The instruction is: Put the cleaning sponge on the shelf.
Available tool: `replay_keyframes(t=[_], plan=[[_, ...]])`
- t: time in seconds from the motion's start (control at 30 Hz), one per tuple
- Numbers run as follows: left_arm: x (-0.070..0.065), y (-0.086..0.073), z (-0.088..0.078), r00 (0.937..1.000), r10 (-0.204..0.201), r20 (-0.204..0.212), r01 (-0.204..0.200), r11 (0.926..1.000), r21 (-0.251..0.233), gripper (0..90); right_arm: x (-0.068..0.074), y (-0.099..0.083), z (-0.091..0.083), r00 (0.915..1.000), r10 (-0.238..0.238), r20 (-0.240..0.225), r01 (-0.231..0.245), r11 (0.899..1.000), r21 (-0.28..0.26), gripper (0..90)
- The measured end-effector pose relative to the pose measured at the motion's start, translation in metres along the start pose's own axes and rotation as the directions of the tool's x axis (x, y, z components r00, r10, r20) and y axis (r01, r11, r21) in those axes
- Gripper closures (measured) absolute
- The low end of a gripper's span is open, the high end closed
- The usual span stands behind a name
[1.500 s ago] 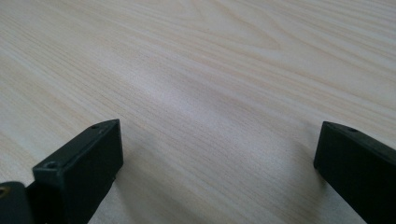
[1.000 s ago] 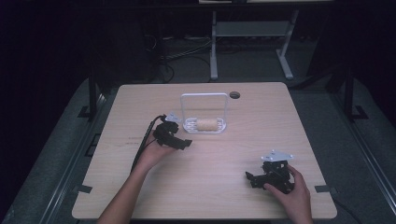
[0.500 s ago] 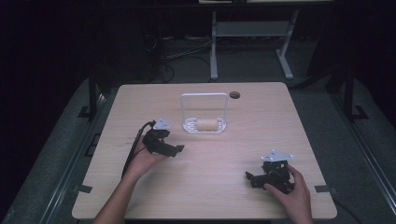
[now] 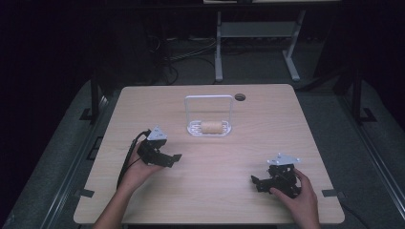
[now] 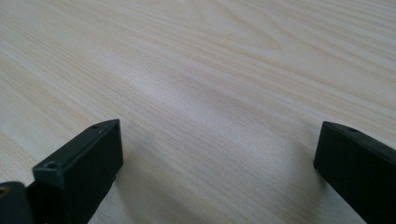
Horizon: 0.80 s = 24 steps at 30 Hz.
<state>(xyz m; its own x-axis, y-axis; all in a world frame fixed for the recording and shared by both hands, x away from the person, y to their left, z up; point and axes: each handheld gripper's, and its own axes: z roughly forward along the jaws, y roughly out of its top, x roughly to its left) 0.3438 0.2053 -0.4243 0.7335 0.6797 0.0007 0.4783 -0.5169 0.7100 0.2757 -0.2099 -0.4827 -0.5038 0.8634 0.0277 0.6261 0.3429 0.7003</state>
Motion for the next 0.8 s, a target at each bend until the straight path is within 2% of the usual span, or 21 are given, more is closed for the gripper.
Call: replay_keyframes(t=[0.33,0.8], plan=[[-0.001,-0.013,-0.013,0.9999,0.004,-0.012,-0.004,1.0000,-0.003,13.0,0.000,0.000,0.000,1.0000,0.002,0.000,-0.002,1.000,0.000,0.9],[0.001,-0.046,-0.039,0.9982,-0.030,-0.051,0.030,0.9994,-0.017,13.0,0.000,0.000,0.000,1.0000,0.000,0.000,0.000,1.000,0.000,0.9]])
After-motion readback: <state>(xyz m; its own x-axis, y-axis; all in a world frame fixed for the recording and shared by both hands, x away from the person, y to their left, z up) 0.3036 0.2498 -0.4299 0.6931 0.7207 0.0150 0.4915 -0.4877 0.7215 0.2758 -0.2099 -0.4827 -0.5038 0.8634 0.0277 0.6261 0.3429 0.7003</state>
